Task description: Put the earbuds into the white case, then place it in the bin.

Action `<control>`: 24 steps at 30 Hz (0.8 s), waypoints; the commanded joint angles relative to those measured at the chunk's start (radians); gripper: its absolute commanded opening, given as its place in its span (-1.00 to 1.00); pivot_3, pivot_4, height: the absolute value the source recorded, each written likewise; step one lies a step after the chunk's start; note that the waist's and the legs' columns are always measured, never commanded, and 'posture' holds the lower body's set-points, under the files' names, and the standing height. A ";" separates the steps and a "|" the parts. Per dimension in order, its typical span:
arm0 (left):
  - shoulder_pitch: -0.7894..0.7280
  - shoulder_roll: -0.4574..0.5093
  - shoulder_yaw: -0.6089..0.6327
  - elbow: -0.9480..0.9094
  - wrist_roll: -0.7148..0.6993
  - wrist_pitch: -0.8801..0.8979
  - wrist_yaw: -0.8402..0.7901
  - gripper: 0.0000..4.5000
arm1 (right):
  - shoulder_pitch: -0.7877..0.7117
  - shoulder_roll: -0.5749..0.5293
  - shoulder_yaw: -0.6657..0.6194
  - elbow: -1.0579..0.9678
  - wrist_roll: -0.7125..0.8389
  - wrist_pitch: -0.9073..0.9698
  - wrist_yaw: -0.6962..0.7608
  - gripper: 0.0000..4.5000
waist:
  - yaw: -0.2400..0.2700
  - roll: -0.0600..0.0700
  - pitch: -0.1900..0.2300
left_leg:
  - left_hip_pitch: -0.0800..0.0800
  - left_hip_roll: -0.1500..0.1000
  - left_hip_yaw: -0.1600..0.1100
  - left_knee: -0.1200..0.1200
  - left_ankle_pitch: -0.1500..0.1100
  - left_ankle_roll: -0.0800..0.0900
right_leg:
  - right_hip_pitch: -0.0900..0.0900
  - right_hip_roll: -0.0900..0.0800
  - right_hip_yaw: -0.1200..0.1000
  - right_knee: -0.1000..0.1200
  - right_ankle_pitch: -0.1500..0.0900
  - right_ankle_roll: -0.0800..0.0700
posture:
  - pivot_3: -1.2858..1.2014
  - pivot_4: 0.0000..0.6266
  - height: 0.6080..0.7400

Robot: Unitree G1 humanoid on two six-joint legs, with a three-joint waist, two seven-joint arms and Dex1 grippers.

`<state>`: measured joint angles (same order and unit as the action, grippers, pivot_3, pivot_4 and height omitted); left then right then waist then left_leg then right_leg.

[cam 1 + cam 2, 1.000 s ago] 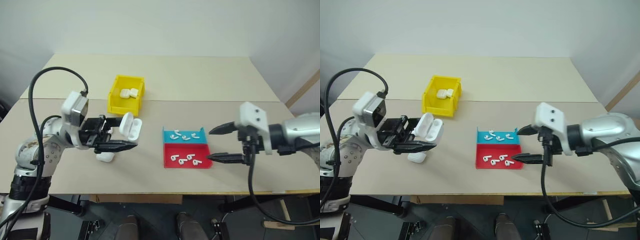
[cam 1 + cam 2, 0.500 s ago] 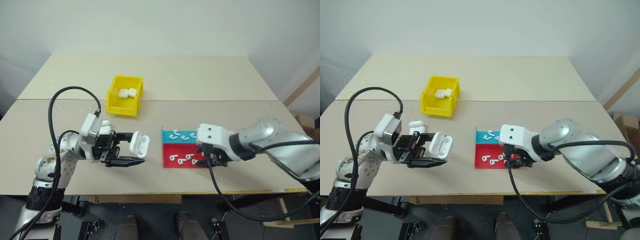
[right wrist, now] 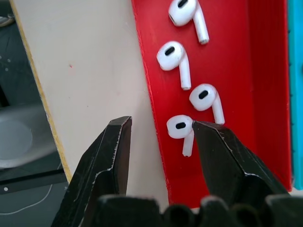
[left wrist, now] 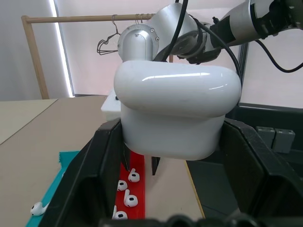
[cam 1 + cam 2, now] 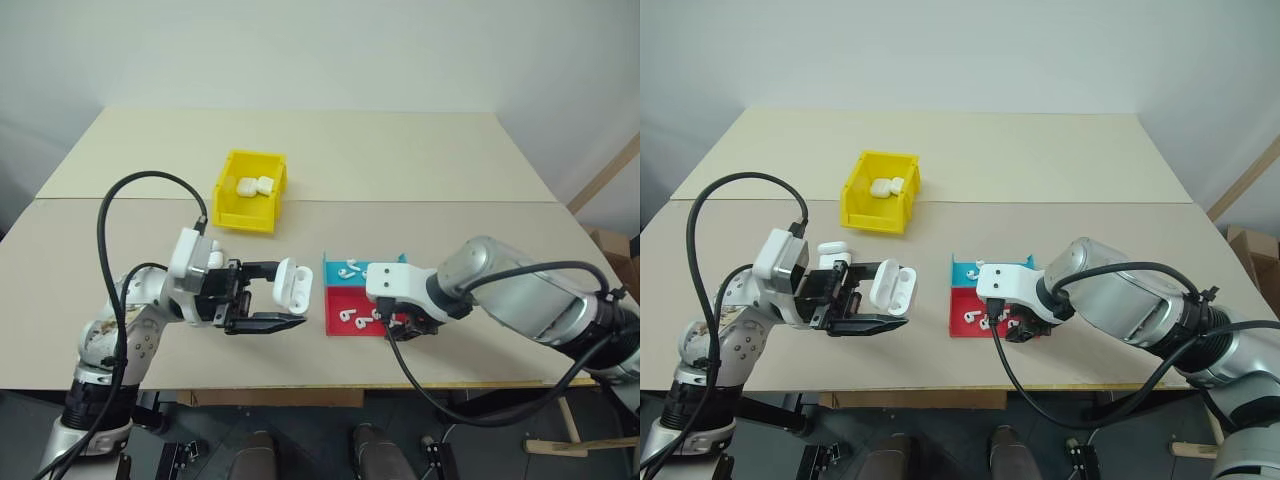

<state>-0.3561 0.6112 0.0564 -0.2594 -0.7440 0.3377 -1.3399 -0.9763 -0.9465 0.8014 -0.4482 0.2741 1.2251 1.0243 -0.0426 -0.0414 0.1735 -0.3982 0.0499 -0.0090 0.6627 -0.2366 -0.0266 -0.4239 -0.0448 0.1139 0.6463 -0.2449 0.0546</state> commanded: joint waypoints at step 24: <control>0.013 -0.021 -0.007 -0.094 -0.023 0.015 0.070 0.23 | 0.022 0.054 0.024 0.097 -0.128 -0.061 0.046 0.12 | 0.000 0.000 0.000 | 0.000 0.000 -0.001 0.000 0.000 0.000 | 0.000 0.000 0.000 0.000 0.000 0.000 | 0.03 -0.52 1.00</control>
<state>-0.3408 0.5863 0.0432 -0.3156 -0.7492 0.3543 -1.2755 -0.9546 -0.8913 0.8363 -0.3427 0.1672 1.1766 1.0676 -0.0428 -0.0415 0.1735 -0.3984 0.0499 -0.0095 0.6627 -0.2366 -0.0266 -0.4239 -0.0448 0.1134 0.6462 -0.2449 0.0545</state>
